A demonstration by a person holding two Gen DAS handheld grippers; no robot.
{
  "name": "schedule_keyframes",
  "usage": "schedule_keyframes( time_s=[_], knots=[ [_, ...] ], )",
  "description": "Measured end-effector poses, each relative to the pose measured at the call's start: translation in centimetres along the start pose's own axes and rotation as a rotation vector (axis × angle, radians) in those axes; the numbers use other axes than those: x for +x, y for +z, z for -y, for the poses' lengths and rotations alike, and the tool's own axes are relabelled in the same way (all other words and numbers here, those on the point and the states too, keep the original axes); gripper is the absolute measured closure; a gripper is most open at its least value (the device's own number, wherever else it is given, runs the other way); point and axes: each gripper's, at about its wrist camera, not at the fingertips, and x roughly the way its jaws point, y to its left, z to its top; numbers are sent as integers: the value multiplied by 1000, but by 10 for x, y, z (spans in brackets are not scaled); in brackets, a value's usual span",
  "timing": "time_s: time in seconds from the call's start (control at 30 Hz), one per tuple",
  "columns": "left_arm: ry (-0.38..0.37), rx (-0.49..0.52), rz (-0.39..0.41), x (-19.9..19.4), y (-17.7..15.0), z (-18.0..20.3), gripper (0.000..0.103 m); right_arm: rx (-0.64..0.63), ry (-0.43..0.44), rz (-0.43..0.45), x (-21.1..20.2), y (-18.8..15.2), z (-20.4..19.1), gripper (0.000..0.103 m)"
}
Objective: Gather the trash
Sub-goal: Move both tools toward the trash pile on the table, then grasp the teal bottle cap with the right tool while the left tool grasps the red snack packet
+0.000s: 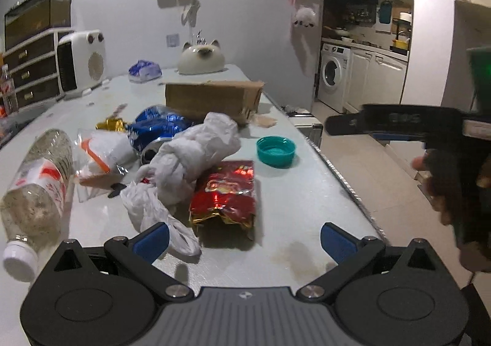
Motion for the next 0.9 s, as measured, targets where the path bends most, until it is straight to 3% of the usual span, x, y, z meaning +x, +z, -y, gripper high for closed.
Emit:
schedule_keyframes(
  time_s=[0.17, 0.33, 0.5, 0.83, 0.9],
  knots=[
    [9, 24, 52, -5, 19, 5, 0, -3, 19, 2, 6, 2, 1, 2],
    [23, 8, -14, 27, 30, 5, 0, -20, 60, -9, 13, 4, 0, 8],
    [78, -54, -58, 48, 19, -5, 0, -106, 99, -28, 24, 2, -5, 20],
    [63, -118, -74, 50, 12, -10, 0, -253, 136, -105, 72, 1, -31, 33],
    [64, -121, -74, 49, 11, -9, 0, -268, 137, -109, 77, 0, -36, 44]
  ],
)
